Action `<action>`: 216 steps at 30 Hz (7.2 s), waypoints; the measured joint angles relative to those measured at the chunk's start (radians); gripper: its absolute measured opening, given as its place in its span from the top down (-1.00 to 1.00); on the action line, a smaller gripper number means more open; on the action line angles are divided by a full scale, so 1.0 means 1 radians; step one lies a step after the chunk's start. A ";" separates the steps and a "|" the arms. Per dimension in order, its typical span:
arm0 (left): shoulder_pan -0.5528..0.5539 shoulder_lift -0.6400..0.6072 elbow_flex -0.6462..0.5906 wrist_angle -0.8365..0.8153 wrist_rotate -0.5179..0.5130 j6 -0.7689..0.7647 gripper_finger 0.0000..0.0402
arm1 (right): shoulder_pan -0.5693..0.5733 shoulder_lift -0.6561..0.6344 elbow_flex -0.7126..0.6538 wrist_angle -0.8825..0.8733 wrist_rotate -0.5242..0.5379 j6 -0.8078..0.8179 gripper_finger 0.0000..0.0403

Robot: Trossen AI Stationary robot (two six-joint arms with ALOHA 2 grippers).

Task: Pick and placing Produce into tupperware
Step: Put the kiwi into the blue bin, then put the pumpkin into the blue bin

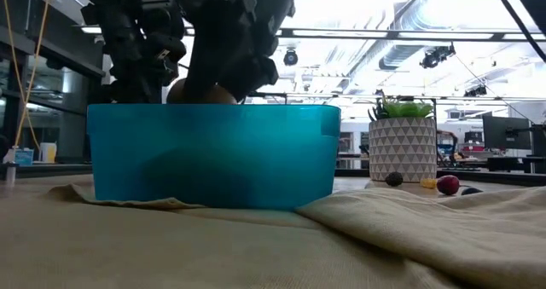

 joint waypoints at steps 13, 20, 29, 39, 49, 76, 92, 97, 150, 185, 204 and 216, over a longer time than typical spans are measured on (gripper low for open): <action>0.000 0.000 0.000 0.000 0.001 0.000 0.43 | -0.005 0.001 0.000 0.008 -0.006 0.000 -0.16; 0.000 0.000 0.000 0.001 0.001 0.019 0.43 | -0.005 0.001 0.000 0.008 -0.047 0.003 -0.16; 0.000 0.000 0.000 0.001 0.001 0.020 0.43 | -0.007 0.001 0.000 0.008 -0.087 0.001 -0.19; 0.000 0.000 0.000 0.001 0.001 0.023 0.43 | -0.007 0.001 0.000 0.008 -0.078 0.002 -0.43; 0.000 0.000 0.000 0.001 0.003 0.023 0.43 | -0.007 -0.023 0.000 0.001 -0.076 0.031 -0.42; 0.001 0.000 0.000 0.143 -0.015 0.214 0.43 | -0.177 -0.351 0.001 -0.425 0.310 0.208 -0.42; 0.001 0.020 0.281 -0.022 -0.217 0.228 -0.03 | -0.184 -0.432 -0.005 -0.695 0.514 0.261 -0.42; 0.000 0.106 0.466 -0.173 -0.246 0.138 -0.09 | -0.214 -0.467 -0.041 -0.709 0.535 0.186 -0.42; 0.041 0.584 0.706 -0.389 -0.376 -0.312 -0.41 | -0.335 -1.108 -0.687 -0.251 0.141 -0.206 -0.42; 0.073 0.723 0.635 -0.362 -0.249 -0.270 -0.26 | -0.334 -1.108 -0.687 -0.254 0.134 -0.134 -0.42; 0.072 0.723 0.592 -0.261 -0.220 -0.266 -0.16 | -0.334 -1.108 -0.687 -0.217 0.135 -0.133 -0.42; 0.072 0.723 0.592 -0.261 -0.242 -0.169 -0.15 | -0.334 -1.108 -0.687 -0.217 0.135 -0.130 -0.42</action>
